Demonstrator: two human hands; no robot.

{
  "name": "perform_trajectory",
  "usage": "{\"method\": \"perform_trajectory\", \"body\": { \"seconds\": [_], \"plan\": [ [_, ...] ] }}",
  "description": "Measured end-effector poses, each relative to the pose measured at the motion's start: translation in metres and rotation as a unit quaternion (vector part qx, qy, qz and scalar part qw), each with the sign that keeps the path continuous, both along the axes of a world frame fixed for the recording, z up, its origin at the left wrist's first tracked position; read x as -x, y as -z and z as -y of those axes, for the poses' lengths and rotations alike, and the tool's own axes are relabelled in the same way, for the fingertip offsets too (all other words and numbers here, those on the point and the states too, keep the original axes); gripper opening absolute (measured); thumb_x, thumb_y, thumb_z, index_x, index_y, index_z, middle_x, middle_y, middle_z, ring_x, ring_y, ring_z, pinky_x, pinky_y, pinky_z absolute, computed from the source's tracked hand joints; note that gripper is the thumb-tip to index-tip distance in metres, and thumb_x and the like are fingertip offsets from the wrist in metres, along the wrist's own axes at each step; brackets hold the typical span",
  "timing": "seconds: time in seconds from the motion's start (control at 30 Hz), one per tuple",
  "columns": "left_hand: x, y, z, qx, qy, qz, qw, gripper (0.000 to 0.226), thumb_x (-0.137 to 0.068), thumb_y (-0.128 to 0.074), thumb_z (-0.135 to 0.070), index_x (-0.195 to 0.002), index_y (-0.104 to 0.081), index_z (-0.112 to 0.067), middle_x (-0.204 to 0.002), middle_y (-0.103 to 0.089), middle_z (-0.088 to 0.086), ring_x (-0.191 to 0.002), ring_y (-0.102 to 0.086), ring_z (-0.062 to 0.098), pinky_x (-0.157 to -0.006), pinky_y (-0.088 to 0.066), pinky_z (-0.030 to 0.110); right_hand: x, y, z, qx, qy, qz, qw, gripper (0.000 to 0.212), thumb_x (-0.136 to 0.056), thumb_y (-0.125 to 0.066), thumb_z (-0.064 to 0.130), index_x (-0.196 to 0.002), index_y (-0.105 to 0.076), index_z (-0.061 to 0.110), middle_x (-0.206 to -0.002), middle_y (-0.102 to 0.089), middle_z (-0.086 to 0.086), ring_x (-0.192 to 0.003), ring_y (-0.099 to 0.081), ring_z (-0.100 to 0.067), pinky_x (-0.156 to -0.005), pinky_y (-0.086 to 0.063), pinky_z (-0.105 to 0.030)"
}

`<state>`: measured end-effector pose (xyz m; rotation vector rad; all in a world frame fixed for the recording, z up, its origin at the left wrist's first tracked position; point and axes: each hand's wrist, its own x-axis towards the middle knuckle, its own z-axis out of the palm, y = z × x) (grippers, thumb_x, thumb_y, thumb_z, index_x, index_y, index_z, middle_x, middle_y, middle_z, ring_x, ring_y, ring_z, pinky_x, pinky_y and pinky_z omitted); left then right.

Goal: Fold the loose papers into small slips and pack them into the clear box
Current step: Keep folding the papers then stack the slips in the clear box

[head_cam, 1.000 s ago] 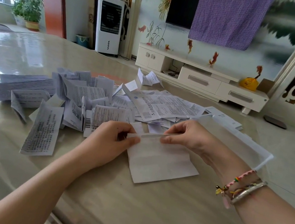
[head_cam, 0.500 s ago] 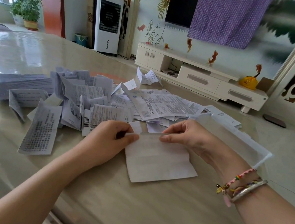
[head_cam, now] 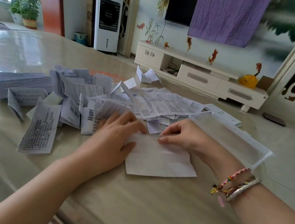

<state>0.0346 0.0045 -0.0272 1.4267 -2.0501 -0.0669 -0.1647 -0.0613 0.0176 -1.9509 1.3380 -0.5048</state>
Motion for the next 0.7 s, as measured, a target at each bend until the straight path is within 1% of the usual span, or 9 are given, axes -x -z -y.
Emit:
{"method": "perform_trajectory", "body": {
  "seconds": [0.07, 0.13, 0.17, 0.2, 0.27, 0.3, 0.4, 0.5, 0.7],
  "plan": [
    [-0.001, 0.0, 0.0, -0.007, 0.027, 0.019, 0.999, 0.024, -0.083, -0.05, -0.022, -0.097, -0.065, -0.035, -0.096, -0.051, -0.019, -0.09, -0.048, 0.015, -0.085, -0.045, 0.045, -0.003, 0.002, -0.001, 0.015, 0.005, -0.018, 1.0, 0.007, -0.081, -0.074, 0.01, -0.081, -0.072, 0.016, -0.076, -0.066, 0.003, -0.074, -0.059, -0.006, -0.065, -0.045, -0.011],
    [-0.002, 0.0, 0.002, -0.022, 0.034, 0.001, 0.999, 0.021, -0.083, -0.05, -0.03, -0.092, -0.069, -0.034, -0.09, -0.052, -0.021, -0.08, -0.047, 0.008, -0.081, -0.047, 0.045, -0.007, 0.006, -0.003, 0.071, 0.023, -0.084, 0.994, 0.008, -0.082, -0.072, 0.02, -0.084, -0.067, 0.025, -0.09, -0.063, 0.004, -0.086, -0.056, -0.009, -0.078, -0.046, -0.02],
    [-0.003, 0.001, 0.004, -0.02, 0.04, -0.01, 0.999, 0.018, -0.082, -0.053, -0.036, -0.09, -0.069, -0.034, -0.089, -0.053, -0.021, -0.077, -0.045, 0.004, -0.08, -0.048, 0.045, -0.008, 0.008, -0.005, 0.123, 0.031, -0.143, 0.982, 0.015, -0.081, -0.071, 0.029, -0.093, -0.063, 0.028, -0.103, -0.058, 0.004, -0.1, -0.05, -0.012, -0.087, -0.042, -0.027],
    [-0.003, 0.001, 0.004, -0.025, 0.041, -0.016, 0.999, 0.018, -0.081, -0.055, -0.041, -0.088, -0.069, -0.033, -0.089, -0.053, -0.021, -0.075, -0.044, 0.002, -0.08, -0.048, 0.045, -0.008, 0.012, -0.009, 0.17, 0.03, -0.197, 0.965, 0.03, -0.081, -0.07, 0.039, -0.106, -0.056, 0.03, -0.117, -0.049, 0.005, -0.112, -0.041, -0.015, -0.094, -0.035, -0.031],
    [-0.004, 0.002, 0.006, -0.036, 0.043, -0.017, 0.998, 0.026, -0.078, -0.055, -0.053, -0.087, -0.069, -0.033, -0.09, -0.054, -0.021, -0.079, -0.047, 0.003, -0.084, -0.047, 0.045, -0.006, 0.019, -0.019, 0.237, 0.007, -0.243, 0.941, 0.056, -0.083, -0.062, 0.054, -0.126, -0.038, 0.029, -0.132, -0.032, 0.006, -0.125, -0.027, -0.017, -0.101, -0.024, -0.034],
    [-0.005, 0.004, 0.007, -0.04, 0.042, -0.012, 0.998, 0.032, -0.076, -0.051, -0.059, -0.087, -0.068, -0.034, -0.091, -0.054, -0.022, -0.083, -0.049, 0.004, -0.086, -0.046, 0.044, -0.004, 0.022, -0.023, 0.249, -0.01, -0.245, 0.937, 0.062, -0.084, -0.057, 0.059, -0.132, -0.031, 0.028, -0.138, -0.026, 0.006, -0.131, -0.022, -0.018, -0.106, -0.02, -0.035],
    [-0.004, 0.003, 0.006, -0.051, 0.03, 0.012, 0.998, 0.035, -0.075, -0.05, -0.062, -0.089, -0.067, -0.035, -0.095, -0.052, -0.023, -0.091, -0.047, 0.005, -0.089, -0.038, 0.037, 0.006, 0.026, -0.028, 0.2, -0.029, -0.247, 0.948, 0.072, -0.085, -0.049, 0.065, -0.139, -0.02, 0.027, -0.155, -0.009, 0.004, -0.145, -0.004, -0.016, -0.118, -0.007, -0.041],
    [-0.004, 0.004, 0.006, -0.045, 0.016, 0.024, 0.999, 0.037, -0.072, -0.048, -0.067, -0.087, -0.064, -0.036, -0.095, -0.051, -0.023, -0.093, -0.046, 0.005, -0.082, -0.029, 0.031, 0.015, 0.023, -0.036, 0.159, -0.046, -0.253, 0.953, 0.077, -0.085, -0.047, 0.067, -0.143, -0.014, 0.028, -0.16, 0.006, 0.005, -0.147, 0.008, -0.013, -0.12, -0.001, -0.043],
    [0.005, 0.0, 0.0, -0.048, -0.007, 0.091, 0.995, 0.05, -0.062, -0.029, -0.081, -0.085, -0.049, -0.041, -0.098, -0.048, -0.022, -0.094, -0.041, 0.008, -0.086, -0.032, 0.033, 0.024, 0.025, -0.062, 0.149, -0.043, -0.245, 0.957, 0.075, -0.087, -0.045, 0.066, -0.144, -0.011, 0.031, -0.16, 0.01, 0.009, -0.146, 0.014, -0.009, -0.12, 0.002, -0.038]
  ]
}}
